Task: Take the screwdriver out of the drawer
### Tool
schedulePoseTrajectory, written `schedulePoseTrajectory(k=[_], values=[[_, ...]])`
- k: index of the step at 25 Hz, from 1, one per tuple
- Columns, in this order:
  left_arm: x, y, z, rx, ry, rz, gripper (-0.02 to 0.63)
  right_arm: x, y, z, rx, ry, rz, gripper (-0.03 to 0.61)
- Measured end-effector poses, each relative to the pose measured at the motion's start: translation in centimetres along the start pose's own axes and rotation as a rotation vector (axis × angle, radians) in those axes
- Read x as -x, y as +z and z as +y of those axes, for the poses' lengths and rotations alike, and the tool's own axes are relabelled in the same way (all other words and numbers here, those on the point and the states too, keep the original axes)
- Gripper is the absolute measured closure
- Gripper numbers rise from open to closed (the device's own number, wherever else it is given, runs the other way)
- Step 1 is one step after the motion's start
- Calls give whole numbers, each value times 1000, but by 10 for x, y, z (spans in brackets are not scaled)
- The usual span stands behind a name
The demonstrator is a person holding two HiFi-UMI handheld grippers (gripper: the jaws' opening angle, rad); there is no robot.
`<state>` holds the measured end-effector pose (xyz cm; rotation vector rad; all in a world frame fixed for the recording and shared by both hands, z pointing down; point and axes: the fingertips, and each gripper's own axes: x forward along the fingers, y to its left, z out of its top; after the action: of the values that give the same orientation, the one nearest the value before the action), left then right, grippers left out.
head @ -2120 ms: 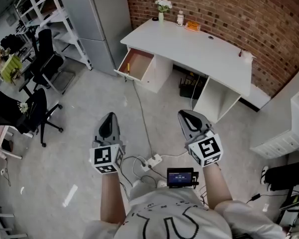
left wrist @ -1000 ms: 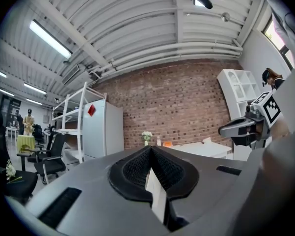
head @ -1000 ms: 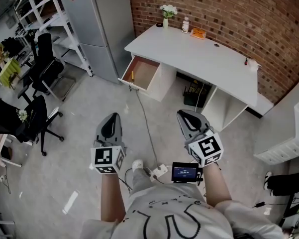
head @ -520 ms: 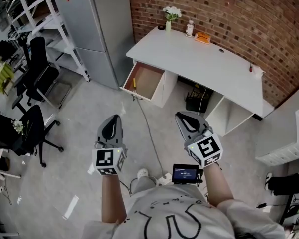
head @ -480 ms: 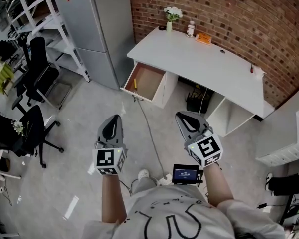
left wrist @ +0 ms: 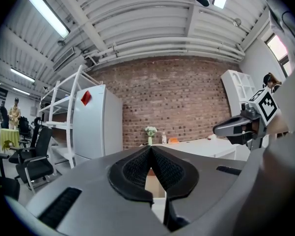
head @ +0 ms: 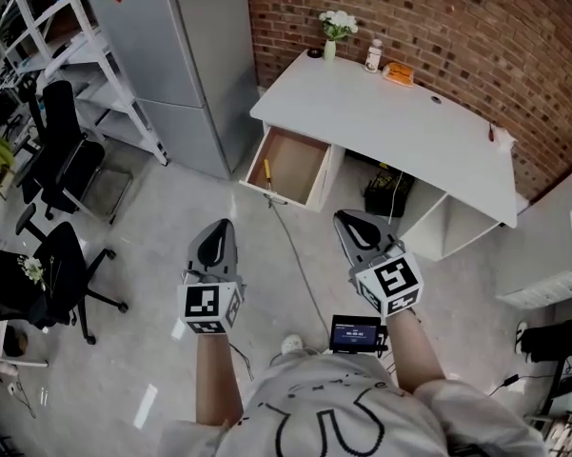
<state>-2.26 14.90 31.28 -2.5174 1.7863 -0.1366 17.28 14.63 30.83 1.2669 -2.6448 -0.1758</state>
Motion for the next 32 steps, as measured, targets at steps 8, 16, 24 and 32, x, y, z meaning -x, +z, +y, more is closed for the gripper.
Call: schedulePoseTrajectory(k=[8,16,24,32], values=[[-11,-10,37,10,-3,-8,604,-38,0,2,-30,-38,12,552],[-12,-27,62,49,27,11,603,-69,6,11,-11,4,16,552],[-44,-29,91,52,40,21,603,-113,4,2,-18,29,23,552],[-100,-33,128,62,54,24,603,-177,1,-26,-36,41,20,551]])
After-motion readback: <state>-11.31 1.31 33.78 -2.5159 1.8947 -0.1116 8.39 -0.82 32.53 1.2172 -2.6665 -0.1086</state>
